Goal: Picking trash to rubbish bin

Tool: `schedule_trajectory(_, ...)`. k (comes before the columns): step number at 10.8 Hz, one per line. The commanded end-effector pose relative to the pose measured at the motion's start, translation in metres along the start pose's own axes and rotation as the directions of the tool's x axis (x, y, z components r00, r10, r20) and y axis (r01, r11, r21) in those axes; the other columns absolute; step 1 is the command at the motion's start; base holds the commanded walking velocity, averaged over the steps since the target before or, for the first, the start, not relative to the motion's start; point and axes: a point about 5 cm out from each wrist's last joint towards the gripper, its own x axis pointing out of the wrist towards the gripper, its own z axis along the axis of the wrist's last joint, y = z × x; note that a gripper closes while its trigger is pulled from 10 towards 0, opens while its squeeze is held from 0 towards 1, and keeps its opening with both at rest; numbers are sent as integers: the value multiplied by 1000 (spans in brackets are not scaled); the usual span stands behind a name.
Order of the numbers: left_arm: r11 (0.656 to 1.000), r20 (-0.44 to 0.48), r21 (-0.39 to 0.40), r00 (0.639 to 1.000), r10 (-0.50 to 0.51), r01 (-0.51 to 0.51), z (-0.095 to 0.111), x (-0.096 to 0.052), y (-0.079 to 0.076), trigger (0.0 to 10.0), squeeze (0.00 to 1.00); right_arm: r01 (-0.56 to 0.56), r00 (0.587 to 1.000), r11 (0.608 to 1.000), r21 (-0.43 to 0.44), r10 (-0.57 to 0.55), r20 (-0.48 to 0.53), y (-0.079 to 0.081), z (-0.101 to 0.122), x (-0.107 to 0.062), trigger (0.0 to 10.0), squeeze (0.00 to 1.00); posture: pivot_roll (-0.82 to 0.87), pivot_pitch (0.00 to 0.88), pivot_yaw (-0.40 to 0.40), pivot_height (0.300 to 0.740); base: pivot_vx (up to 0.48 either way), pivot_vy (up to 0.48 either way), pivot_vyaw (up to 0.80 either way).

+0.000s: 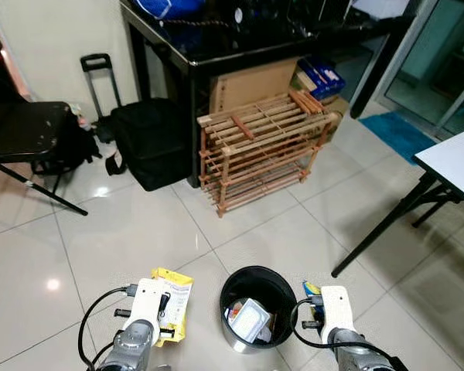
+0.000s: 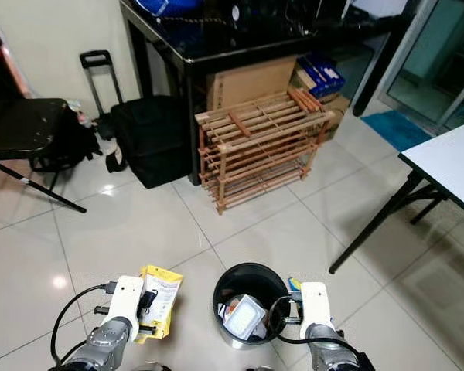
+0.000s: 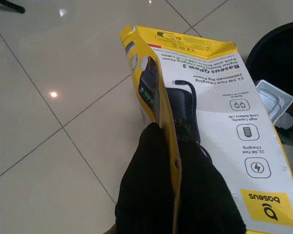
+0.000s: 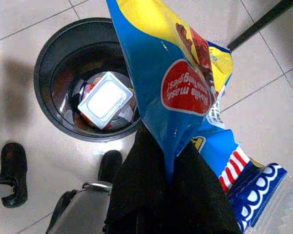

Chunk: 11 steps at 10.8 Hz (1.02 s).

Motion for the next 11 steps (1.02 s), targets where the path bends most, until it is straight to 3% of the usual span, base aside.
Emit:
schedule_trajectory(1, 1000, 4, -7, 1000, -6, 6, 1, 0, -2, 10000, 0, 0, 1000, 1000, -24, 0, 15, -4, 6, 0, 10000, 0, 44, 80, -84, 740, 0, 0, 0)
schedule_trajectory(4, 1000, 10, -9, 1000, 3, -3, 2, 0, 1, 10000, 0, -7, 994, 999, -33, 10, 113, -1, 45, 6, 10000, 0, 51, 86, -82, 740, 0, 0, 0)
schedule_trajectory(6, 1000, 11, -9, 1000, 4, -4, 2, 0, 1, 10000, 0, -12, 991, 999, -36, 17, 133, 4, 56, 7, 10000, 0, 55, 86, -84, 740, 0, 0, 0)
schedule_trajectory(7, 1000, 12, -10, 1000, 4, -4, 2, 0, 1, 10000, 0, -29, 991, 999, -35, 33, 133, 7, 55, 7, 10000, 1000, 57, 87, -85, 740, 0, 0, 0)
schedule_trajectory(11, 1000, 9, -9, 1000, 4, -4, 1, 0, 1, 10000, 0, -32, 991, 999, -29, 35, 126, 8, 51, 7, 10000, 1000, 63, 80, -85, 740, 0, 0, 0)
